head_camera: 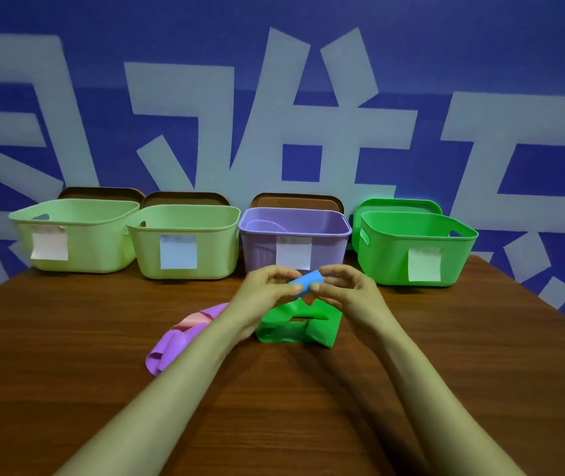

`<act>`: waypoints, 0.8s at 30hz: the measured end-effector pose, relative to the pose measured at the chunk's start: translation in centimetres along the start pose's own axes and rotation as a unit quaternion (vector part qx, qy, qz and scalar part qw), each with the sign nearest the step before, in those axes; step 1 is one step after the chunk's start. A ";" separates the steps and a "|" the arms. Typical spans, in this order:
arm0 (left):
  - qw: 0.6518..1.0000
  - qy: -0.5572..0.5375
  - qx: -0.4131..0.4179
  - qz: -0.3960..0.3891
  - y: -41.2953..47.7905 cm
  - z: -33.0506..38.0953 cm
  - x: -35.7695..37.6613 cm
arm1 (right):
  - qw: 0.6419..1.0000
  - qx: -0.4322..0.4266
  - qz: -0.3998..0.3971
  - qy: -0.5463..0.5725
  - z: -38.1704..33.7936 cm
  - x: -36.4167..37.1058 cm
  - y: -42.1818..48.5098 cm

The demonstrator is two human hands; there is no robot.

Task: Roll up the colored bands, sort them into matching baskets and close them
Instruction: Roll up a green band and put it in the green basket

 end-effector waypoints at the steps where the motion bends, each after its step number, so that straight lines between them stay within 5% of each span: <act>1: 1.000 -0.001 0.000 0.002 -0.3 0.8 -0.3 | 1.000 -0.002 0.005 -0.002 -0.8 0.5 -0.1; 13: 0.998 -0.012 0.048 0.034 -3.7 6.7 -2.2 | 0.999 -0.022 -0.036 0.019 -7.0 5.5 0.0; 24: 0.991 -0.080 0.001 0.103 8.4 6.7 -10.8 | 0.993 0.063 -0.073 0.073 -3.9 5.7 17.0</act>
Point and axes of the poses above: each hand's wrist, its own y-axis towards the middle knuckle, its own x-axis out of the palm, z = x × y, the point moved 10 cm from there along y, towards the middle knuckle, and after that the axes turned 11 degrees about -z, right-handed, at the moved point
